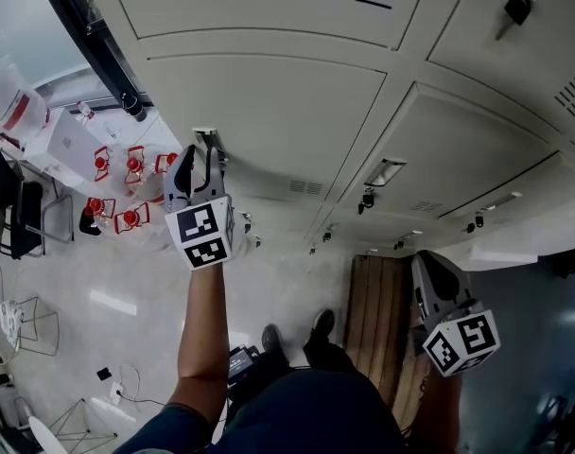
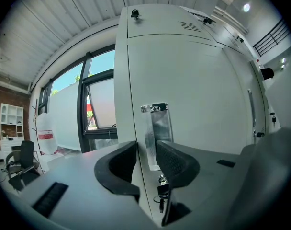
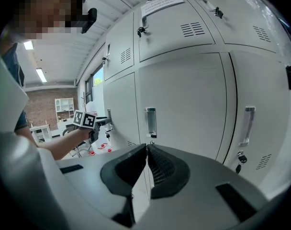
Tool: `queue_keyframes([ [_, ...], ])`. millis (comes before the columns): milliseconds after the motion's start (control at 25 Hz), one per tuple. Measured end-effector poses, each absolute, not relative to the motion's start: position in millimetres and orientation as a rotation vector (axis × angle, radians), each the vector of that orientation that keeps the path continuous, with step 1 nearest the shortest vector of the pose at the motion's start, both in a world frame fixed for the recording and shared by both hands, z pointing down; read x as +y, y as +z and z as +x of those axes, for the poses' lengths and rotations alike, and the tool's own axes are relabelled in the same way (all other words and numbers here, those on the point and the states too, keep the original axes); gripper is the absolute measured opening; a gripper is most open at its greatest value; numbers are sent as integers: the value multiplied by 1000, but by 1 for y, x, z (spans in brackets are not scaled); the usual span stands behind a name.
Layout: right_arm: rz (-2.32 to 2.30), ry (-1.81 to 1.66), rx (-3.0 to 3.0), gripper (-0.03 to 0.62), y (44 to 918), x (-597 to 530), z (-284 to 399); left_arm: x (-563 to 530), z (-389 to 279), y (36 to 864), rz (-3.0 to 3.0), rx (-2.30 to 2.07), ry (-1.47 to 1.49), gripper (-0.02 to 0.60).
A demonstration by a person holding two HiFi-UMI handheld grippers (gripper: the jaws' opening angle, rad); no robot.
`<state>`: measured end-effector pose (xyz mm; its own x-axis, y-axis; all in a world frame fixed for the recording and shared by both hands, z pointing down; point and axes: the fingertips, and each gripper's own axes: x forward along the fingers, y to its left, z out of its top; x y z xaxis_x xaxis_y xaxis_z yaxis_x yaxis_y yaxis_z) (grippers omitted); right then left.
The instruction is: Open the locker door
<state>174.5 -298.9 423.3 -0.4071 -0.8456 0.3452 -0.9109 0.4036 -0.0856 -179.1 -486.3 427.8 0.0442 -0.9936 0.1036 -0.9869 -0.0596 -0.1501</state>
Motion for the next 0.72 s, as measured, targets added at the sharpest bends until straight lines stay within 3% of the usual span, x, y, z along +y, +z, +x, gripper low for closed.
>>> queue_keyframes([
  [720,1550,371,-2426,37,419,-292,167,-458,-177,425,-2302,2055,-267,130],
])
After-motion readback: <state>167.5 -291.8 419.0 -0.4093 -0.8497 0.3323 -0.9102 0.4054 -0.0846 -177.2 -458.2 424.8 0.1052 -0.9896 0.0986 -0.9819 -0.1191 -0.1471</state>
